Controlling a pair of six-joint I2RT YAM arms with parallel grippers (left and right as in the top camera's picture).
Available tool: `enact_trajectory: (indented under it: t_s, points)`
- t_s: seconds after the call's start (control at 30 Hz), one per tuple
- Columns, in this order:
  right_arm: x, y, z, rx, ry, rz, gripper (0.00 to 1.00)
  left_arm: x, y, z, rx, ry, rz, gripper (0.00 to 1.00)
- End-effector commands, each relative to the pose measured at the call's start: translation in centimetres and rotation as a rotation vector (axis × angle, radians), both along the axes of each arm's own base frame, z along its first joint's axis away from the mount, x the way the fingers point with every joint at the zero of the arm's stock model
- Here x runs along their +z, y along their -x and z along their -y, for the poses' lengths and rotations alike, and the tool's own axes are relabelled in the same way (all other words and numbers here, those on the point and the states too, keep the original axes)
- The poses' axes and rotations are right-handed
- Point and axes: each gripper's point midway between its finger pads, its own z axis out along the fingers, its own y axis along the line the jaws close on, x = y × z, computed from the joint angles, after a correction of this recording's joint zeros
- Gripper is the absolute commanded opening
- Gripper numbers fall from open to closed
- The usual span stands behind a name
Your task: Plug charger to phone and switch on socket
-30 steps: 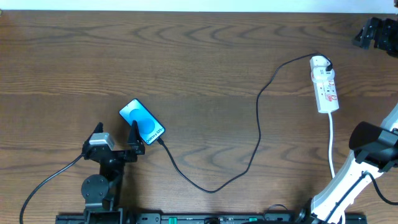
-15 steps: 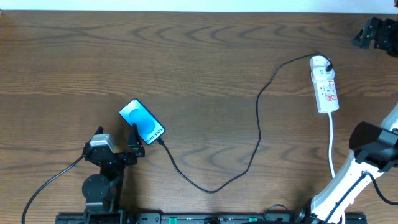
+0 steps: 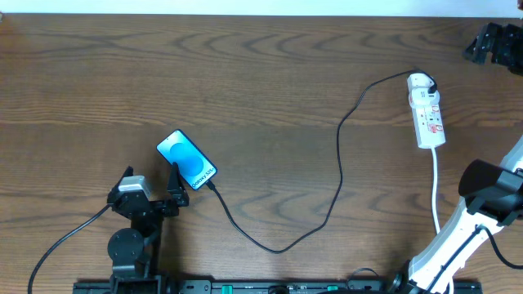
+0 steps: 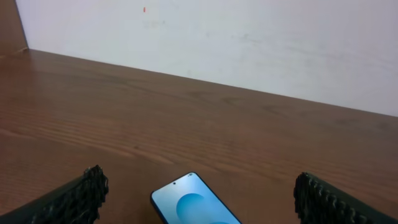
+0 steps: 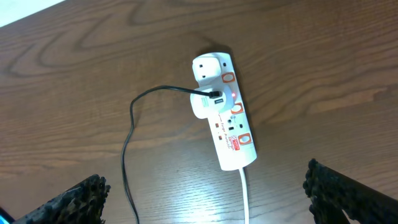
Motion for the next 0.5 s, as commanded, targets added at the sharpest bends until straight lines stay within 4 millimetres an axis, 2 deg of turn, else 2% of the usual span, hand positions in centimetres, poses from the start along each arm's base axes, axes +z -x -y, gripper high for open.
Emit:
enact_trajectory:
  t_s: [0.0,0.47]
  points:
    - [0.1,0.1,0.2,-0.018,-0.003,-0.002,0.99,-1.4,0.1,0.2,-0.014,-0.024,-0.047,0.98]
    - [0.1,0.1,0.2,-0.018,-0.003,-0.002,0.99,-1.3,0.2,1.7,-0.107,-0.097,-0.037,0.98]
